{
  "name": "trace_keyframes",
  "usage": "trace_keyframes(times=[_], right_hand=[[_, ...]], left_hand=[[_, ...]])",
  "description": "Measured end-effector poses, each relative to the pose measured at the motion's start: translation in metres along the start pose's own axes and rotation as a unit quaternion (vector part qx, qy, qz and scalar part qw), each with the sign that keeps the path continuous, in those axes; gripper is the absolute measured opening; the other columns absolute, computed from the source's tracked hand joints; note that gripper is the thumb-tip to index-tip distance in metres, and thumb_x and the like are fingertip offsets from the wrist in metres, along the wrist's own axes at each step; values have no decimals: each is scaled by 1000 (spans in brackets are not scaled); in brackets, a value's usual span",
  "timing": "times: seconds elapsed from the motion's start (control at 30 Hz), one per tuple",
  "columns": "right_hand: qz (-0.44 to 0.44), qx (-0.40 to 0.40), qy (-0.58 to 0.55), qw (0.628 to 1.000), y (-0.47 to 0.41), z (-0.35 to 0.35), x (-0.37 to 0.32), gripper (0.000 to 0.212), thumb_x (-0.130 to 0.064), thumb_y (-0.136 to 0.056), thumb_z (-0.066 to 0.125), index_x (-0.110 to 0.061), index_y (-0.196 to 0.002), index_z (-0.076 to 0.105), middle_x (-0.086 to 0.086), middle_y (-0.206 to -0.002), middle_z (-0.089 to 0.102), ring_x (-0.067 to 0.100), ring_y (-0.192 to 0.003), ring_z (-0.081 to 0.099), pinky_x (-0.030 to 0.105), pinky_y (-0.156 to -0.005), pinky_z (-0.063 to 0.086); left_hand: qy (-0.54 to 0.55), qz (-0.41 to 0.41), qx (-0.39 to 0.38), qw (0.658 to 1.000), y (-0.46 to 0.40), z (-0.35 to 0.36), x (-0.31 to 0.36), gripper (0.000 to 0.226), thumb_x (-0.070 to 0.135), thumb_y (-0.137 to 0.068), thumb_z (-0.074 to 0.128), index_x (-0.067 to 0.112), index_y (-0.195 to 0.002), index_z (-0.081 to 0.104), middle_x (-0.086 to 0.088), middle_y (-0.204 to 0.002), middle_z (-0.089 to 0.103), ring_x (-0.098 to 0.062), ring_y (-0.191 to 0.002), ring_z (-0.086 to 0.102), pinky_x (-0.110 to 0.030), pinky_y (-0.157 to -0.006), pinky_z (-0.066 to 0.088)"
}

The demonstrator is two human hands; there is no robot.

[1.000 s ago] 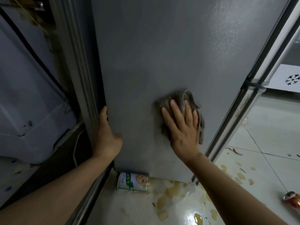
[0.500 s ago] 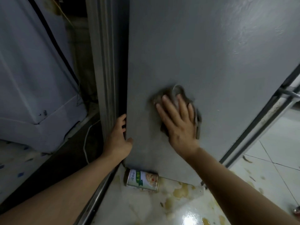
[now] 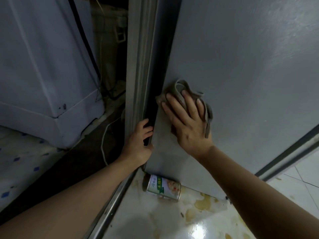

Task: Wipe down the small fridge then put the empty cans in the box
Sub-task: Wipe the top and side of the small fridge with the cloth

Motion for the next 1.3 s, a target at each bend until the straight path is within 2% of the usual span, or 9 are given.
trace_keyframes(times=[0.13, 0.23, 0.43, 0.57, 0.67, 0.8, 0.9, 0.97, 1.3], right_hand=[[-109, -99, 23, 989, 36, 35, -28, 52, -15, -90, 43, -15, -141, 42, 3, -151, 29, 30, -140, 20, 40, -119, -1], [-163, -135, 46, 976, 34, 37, -33, 55, -12, -87, 39, -17, -141, 41, 4, -148, 40, 29, -138, 25, 44, -117, 9], [-67, -5, 46, 997, -23, 8, -12, 49, -12, -86, 52, -15, -135, 51, 7, -143, 47, 31, -136, 30, 46, -115, 16], [-109, 12, 36, 993, -7, 35, -31, 37, -12, -94, 38, -10, -120, 64, 12, -131, 58, 36, -132, 33, 45, -116, 9], [-143, -40, 22, 989, 21, 62, -56, 44, -11, -97, 27, -10, -108, 70, 14, -123, 63, 35, -128, 35, 44, -116, 8], [-202, -153, 62, 965, 61, 90, -74, 41, -13, -81, 49, -18, -119, 65, 6, -131, 59, 30, -130, 36, 43, -117, 12], [-246, -293, 78, 921, 112, 102, -80, 72, -19, -60, 72, -28, -130, 55, -2, -140, 50, 24, -133, 42, 42, -112, 20], [-224, -317, 60, 920, 124, 100, -77, 85, -24, -56, 77, -29, -135, 48, -4, -143, 47, 21, -133, 42, 42, -112, 18], [-18, -59, 58, 996, 87, 26, -2, 52, -17, -94, 44, -23, -145, 36, -1, -153, 28, 25, -142, 23, 44, -115, 12]], left_hand=[[-22, -6, 19, 1000, 1, -5, -6, 77, -11, -83, 57, 17, -146, 22, -7, -134, 52, -14, -120, 51, -28, -102, 41], [-70, 0, 74, 995, 6, -16, -10, 75, -6, -83, 59, 20, -145, 25, -2, -128, 56, -12, -115, 54, -26, -97, 44], [-79, 1, 111, 991, 4, -21, -19, 75, -7, -81, 58, 19, -144, 27, -1, -125, 56, -8, -108, 53, -21, -89, 41], [-86, 2, 124, 988, 3, -17, -27, 75, -8, -80, 57, 17, -144, 27, -4, -125, 56, -15, -112, 56, -28, -93, 46], [-90, -15, 137, 986, 2, -22, -36, 78, -10, -79, 57, 19, -144, 26, -2, -124, 55, -15, -113, 55, -33, -96, 47], [-89, -23, 132, 987, 0, -31, -45, 77, -11, -80, 56, 19, -145, 26, -2, -130, 53, -15, -115, 54, -39, -99, 47], [-91, -25, 121, 988, 4, -29, -45, 76, -13, -80, 52, 18, -144, 26, -1, -133, 50, -14, -118, 52, -38, -99, 46], [-101, -10, 114, 988, 5, -23, -42, 75, -15, -78, 50, 17, -143, 30, -3, -133, 50, -14, -118, 51, -34, -99, 45], [-132, 28, 79, 988, -2, 25, -32, 80, -2, -78, 57, 28, -145, 25, -3, -139, 48, -22, -125, 48, -34, -104, 40]])
Point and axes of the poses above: each hand's wrist, its own y-axis away from the middle knuckle, its own z-axis out of the palm, x = y × z, the point moved 5 cm from there along -y, towards the middle knuckle
